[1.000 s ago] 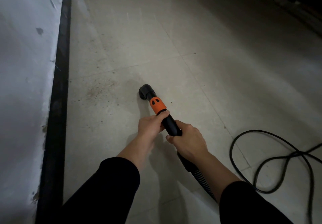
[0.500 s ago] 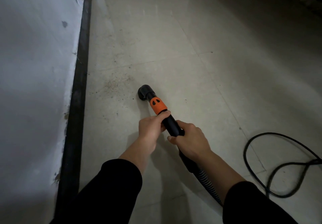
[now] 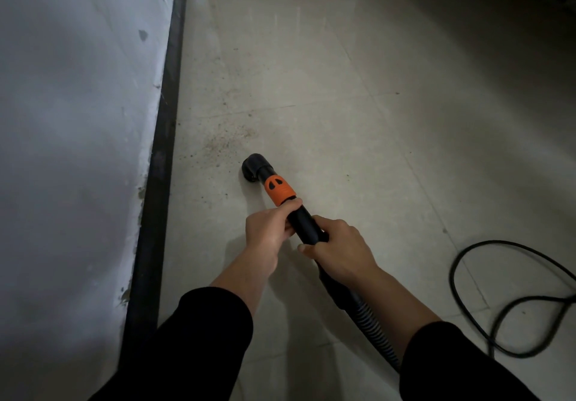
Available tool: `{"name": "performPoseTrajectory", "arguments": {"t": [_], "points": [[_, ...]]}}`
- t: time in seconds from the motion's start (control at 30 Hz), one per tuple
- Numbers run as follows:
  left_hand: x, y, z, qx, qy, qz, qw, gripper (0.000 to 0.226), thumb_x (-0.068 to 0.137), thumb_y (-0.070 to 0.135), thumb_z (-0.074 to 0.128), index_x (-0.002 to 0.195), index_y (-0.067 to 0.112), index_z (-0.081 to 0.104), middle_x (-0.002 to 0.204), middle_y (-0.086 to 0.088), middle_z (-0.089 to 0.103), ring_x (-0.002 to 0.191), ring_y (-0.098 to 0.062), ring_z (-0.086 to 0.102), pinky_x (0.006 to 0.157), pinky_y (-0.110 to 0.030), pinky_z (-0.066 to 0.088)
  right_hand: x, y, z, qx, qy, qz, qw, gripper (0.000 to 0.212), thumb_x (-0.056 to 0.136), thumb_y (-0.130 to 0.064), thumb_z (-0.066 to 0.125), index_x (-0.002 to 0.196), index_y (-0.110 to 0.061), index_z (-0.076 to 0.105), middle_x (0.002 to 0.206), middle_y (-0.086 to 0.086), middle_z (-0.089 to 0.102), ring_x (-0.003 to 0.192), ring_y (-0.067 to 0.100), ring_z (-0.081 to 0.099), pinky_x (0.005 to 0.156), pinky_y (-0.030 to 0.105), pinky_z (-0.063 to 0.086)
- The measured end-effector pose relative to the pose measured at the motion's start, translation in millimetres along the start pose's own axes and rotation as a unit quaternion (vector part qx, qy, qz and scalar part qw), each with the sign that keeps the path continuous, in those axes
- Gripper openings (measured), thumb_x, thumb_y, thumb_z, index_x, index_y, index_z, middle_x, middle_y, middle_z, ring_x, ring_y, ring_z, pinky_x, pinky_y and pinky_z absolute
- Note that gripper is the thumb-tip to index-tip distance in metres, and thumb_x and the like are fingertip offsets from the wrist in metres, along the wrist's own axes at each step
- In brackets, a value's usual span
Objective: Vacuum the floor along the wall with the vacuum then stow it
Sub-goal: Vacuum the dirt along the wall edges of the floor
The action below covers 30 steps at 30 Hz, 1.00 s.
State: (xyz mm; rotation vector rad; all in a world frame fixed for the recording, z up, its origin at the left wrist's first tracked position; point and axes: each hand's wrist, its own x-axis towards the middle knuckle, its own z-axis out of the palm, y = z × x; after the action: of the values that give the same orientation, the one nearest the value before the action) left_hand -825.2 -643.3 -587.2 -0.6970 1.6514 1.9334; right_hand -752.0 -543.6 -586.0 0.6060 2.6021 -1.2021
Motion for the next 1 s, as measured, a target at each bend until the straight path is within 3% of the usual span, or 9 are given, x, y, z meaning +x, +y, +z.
{"name": "performPoseTrajectory", "arguments": {"t": [0.33,0.57,0.9,1.0], "points": [[-4.0,-1.4,-8.9,-0.009,0.002,0.000,1.000,0.017,0.081,0.016,0.076,0.083,0.006,0.064,0.086,-0.012,0.071,0.075,-0.016,0.070,0.058,-0.020,0.057,-3.1,1.3,-1.6,0.009,-0.035,-0.015,0.999,0.020,0.079,-0.028,0.069,0.097,-0.028,0.060,0.075,-0.001,0.064,0.068,0.020,0.064,0.067,0.034,0.052],[-3.8,-1.2,-24.6,0.036,-0.007,0.011,0.999,0.016,0.079,0.016,0.077,0.082,0.006,0.065,0.083,-0.011,0.072,0.072,-0.013,0.071,0.064,-0.022,0.058,-7.8,2.3,-2.2,-0.006,-0.064,-0.025,0.998,0.027,0.078,-0.029,0.070,0.103,-0.031,0.062,0.080,-0.002,0.065,0.073,0.020,0.064,0.072,0.038,0.055],[-9.9,-1.5,-46.2,0.030,0.016,0.025,0.999,0.015,0.079,0.014,0.076,0.083,0.004,0.066,0.084,-0.013,0.072,0.078,-0.017,0.072,0.062,-0.023,0.059,-10.2,-6.4,9.6,-0.006,-0.094,-0.044,0.995,0.026,0.078,-0.028,0.069,0.102,-0.029,0.062,0.077,-0.001,0.064,0.072,0.022,0.064,0.070,0.036,0.054],[-9.8,-3.2,-50.7,0.039,0.030,0.036,0.998,0.014,0.079,0.015,0.076,0.082,0.004,0.067,0.086,-0.015,0.072,0.080,-0.020,0.072,0.065,-0.025,0.060,-11.2,-9.4,12.3,-0.010,-0.098,-0.053,0.994,0.022,0.079,-0.027,0.069,0.100,-0.029,0.061,0.073,-0.003,0.062,0.068,0.020,0.062,0.063,0.030,0.049]]}}
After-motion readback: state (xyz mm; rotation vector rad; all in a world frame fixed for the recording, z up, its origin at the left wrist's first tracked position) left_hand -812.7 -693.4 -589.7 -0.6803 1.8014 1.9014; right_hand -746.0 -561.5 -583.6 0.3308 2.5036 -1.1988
